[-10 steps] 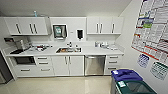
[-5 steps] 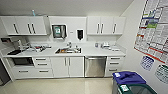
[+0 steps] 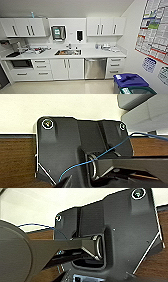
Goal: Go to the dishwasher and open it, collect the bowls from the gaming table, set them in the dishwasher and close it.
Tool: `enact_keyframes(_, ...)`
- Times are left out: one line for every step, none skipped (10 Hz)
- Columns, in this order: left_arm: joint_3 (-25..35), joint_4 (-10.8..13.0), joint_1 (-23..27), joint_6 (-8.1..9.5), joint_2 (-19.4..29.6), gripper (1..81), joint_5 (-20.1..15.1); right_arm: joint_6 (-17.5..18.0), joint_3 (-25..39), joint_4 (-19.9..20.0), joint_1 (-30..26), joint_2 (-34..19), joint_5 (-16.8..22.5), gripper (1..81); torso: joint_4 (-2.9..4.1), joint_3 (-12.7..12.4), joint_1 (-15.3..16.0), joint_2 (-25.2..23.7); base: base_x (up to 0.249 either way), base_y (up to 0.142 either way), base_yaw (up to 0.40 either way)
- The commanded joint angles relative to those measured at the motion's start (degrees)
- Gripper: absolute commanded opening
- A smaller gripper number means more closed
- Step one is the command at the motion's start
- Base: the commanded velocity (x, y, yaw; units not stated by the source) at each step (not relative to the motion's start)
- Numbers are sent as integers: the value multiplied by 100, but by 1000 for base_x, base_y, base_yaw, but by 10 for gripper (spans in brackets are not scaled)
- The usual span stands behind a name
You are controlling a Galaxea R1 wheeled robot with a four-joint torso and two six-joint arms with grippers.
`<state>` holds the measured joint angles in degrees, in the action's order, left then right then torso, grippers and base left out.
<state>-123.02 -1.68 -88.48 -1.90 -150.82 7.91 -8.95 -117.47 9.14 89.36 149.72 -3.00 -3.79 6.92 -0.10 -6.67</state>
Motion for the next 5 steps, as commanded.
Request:
enact_keyframes(93, 63, 300, -47, 148, 811, -246, -2, 85, -44, -300, -116, 326, 811, 0, 0, 10, 0, 105, 0, 0)
enact_keyframes(93, 63, 291, -47, 148, 811, -246, -2, 85, -44, -300, -98, 326, 811, 0, 2, 10, 5, 105, 0, 0)
enact_keyframes(93, 63, 291, -47, 148, 811, -246, -2, 85, -35, -300, -89, 326, 811, 0, 5, 15, 7, 105, 0, 0)
enact_keyframes(93, 63, 291, -47, 148, 811, -246, -2, 85, -35, -300, -89, 326, 811, 0, 5, 17, 9, 105, 0, 0)
enact_keyframes(93, 63, 283, -47, 131, 811, -246, -2, 85, -35, -300, -98, 326, 811, 0, 5, 17, 9, 105, 0, 0)
